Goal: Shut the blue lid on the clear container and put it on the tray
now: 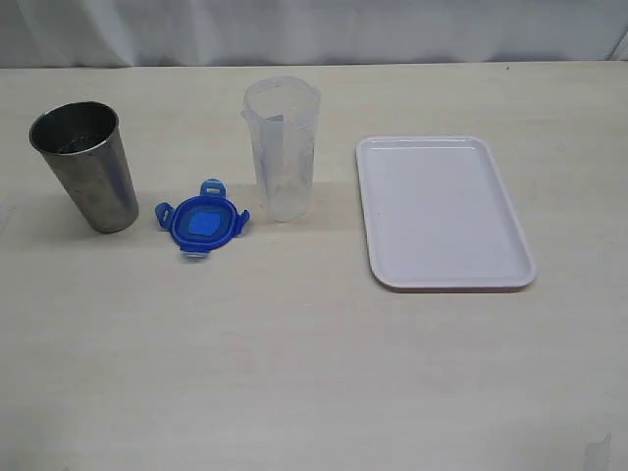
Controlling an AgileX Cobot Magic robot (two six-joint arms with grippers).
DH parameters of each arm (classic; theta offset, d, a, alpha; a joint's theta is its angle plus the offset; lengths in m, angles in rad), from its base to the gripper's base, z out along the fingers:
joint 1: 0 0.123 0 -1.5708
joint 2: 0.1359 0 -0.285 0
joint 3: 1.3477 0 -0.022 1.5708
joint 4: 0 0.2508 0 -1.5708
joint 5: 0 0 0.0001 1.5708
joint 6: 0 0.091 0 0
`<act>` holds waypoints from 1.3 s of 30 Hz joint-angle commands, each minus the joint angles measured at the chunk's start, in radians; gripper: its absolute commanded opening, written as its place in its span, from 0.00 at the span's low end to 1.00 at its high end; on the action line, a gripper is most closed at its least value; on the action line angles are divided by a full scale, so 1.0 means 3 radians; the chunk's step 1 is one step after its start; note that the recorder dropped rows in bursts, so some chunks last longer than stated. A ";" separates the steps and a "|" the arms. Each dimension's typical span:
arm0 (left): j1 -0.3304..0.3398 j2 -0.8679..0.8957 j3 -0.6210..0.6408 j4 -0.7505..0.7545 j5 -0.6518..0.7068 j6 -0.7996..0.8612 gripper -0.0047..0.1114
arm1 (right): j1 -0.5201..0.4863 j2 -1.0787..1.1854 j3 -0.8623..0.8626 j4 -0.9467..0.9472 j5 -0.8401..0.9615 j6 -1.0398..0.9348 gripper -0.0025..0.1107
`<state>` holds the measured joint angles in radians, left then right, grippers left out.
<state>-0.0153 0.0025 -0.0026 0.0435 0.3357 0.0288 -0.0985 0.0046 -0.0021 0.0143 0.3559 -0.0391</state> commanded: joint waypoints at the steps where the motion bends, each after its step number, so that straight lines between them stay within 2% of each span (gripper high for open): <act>1: -0.0012 -0.0008 0.0009 0.0057 -0.0039 0.0006 0.04 | -0.0015 -0.0015 0.0007 -0.0003 -0.0044 0.0003 0.06; 6: -0.0012 -0.0008 0.0009 0.0313 -0.0336 0.0000 0.04 | -0.0015 -0.0015 0.0007 -0.0003 -0.0044 0.0003 0.06; 15: -0.0012 -0.0008 0.0009 0.0142 -0.1770 -0.0023 0.04 | -0.0015 -0.0015 0.0007 -0.0003 -0.0044 0.0003 0.06; 21: -0.0012 -0.0008 0.0009 0.0151 -0.2394 -0.0873 0.04 | -0.0015 -0.0015 0.0007 -0.0003 -0.0044 0.0003 0.06; 25: -0.0012 -0.0008 0.0009 0.0166 -0.2690 -0.0947 0.04 | -0.0015 -0.0015 0.0007 -0.0003 -0.0044 0.0003 0.06; 27: -0.0012 -0.0002 -0.0022 0.0174 -0.2688 -0.0947 0.16 | -0.0015 -0.0015 0.0007 -0.0003 -0.0044 0.0003 0.06; 28: -0.0012 0.0111 -0.0059 0.0174 -0.2713 -0.0947 0.32 | -0.0015 -0.0015 0.0007 -0.0003 -0.0044 0.0003 0.06; 29: -0.0012 0.0167 -0.0076 0.0174 -0.2721 -0.0947 0.41 | -0.0015 -0.0015 0.0007 -0.0003 -0.0044 0.0003 0.06; 30: -0.0012 0.0333 -0.0080 0.0225 -0.2778 -0.0934 0.66 | -0.0015 -0.0015 0.0007 -0.0003 -0.0044 0.0003 0.06; 31: -0.0012 0.0414 -0.0080 0.0301 -0.2810 -0.0917 0.76 | -0.0015 -0.0015 0.0007 -0.0003 -0.0044 0.0003 0.06; 32: -0.0012 0.0646 -0.0080 0.0524 -0.2902 -0.0895 0.93 | -0.0015 -0.0015 0.0007 -0.0003 -0.0044 0.0003 0.06; 35: -0.0012 0.1331 -0.0080 0.0605 -0.3201 -0.0895 0.94 | -0.0015 -0.0015 0.0007 -0.0003 -0.0044 0.0003 0.06; 39: -0.0012 0.2484 -0.0080 0.0605 -0.3890 -0.0773 0.94 | -0.0015 -0.0015 0.0007 -0.0003 -0.0044 0.0003 0.06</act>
<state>-0.0153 0.6049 -0.0210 0.2161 -0.7285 -0.2235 -0.0985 0.0046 -0.0021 0.0143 0.3559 -0.0391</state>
